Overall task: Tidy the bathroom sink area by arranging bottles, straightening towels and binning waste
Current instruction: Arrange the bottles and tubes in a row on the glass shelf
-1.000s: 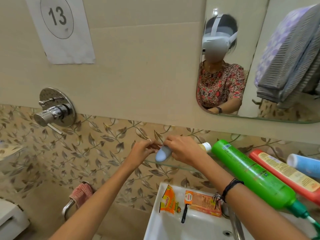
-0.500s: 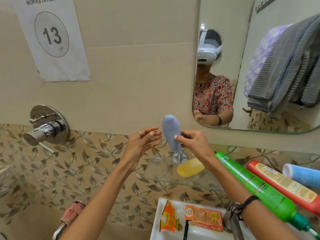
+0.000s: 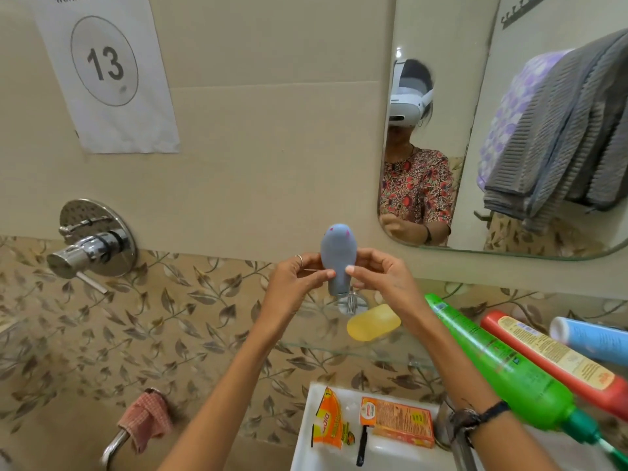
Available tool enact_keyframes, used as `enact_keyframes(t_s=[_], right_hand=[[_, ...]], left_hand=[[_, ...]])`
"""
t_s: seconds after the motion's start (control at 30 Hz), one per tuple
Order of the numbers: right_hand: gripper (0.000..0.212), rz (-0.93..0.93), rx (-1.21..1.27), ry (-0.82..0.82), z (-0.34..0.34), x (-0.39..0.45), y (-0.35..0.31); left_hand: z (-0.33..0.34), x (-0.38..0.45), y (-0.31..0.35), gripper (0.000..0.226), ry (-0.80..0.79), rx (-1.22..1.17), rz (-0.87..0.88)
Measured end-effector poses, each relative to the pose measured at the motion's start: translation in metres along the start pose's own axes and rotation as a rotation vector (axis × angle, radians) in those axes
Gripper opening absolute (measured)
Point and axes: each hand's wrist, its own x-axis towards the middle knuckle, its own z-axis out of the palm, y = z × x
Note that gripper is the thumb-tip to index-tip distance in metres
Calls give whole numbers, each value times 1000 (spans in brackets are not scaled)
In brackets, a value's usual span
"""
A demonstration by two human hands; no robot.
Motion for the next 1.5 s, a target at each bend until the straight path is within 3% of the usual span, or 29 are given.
enact_keyframes(t_s=[0.13,0.33,0.67,0.73,0.8,0.83,0.93,1.03,1.17,1.33,1.5], right_hand=[[25,51,-108,22,12,-2,29],[20,-8,-448,27,21,1,46],[25,23,-535,-16,24,-2,48],[30,4,-606,18,19,-8,45],[31,-39,-646,104,9,-19,40],[30,-61,-664,153,3,-26,38],[28,-79,-806,247,-12,-48,34],[33,-39,-1013,226,-21,-67,35],[40,24,-1178,158,-20,-76,45],[38,-23,-1200,169,-10,-77,61],[44,-123,-1052,189,-6,-79,67]], left_hand=[[3,-7,-25,24,88,179,-41],[-4,-10,-47,20,99,347,-107],[-11,-12,-57,33,28,360,-183],[-7,-24,-57,37,175,335,-175],[0,-43,-54,26,392,414,-33],[6,-53,-52,19,418,433,60],[31,-67,-49,9,194,502,238],[54,-58,-51,11,20,525,198],[75,-47,-59,23,24,557,72],[86,-43,-60,34,32,649,-6],[90,-44,-51,30,7,450,-197]])
